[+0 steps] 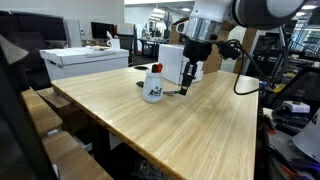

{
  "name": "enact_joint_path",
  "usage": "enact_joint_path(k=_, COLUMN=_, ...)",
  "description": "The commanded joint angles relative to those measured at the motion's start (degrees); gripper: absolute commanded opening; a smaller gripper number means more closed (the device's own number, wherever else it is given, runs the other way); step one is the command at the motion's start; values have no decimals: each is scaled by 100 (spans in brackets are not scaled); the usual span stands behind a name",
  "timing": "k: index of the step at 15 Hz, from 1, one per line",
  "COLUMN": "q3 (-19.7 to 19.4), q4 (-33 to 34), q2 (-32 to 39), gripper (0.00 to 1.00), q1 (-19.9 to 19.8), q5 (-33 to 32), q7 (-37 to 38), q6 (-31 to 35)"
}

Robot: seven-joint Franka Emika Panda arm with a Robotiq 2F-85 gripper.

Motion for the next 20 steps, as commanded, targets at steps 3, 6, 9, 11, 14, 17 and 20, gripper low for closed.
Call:
enact_joint_path(k=3, q3=43, q4=-33, q2=-199, gripper=6, q1=13, q5=-66, q7=-144, q6=-112)
enact_joint_path(k=6, q3=51, q4=-31, q2=-252, gripper=6, q1=20, q5=0, q7=-180, q6=-60)
enact_joint_path(k=9, q3=53, q4=-28, q2=-360, gripper=6, q1=21, q5=53, q7=-234, q6=20)
enact_joint_path(k=11, q3=63, q4=-28, q2=-393, gripper=6, q1=37, q5=100, q7=-235, q6=103)
enact_joint_path(k=14, q3=54, q4=-36, q2=-455, gripper=6, q1=52, q5=222, q7=-280, q6=405)
enact_joint_path(k=17, q3=47, q4=-35, q2=-517, gripper=6, q1=58, q5=260, q7=-321, q6=516)
enact_joint_path(k=20, q3=46, q4=-4, q2=-566, gripper=6, q1=54, q5=233, q7=-355, q6=521)
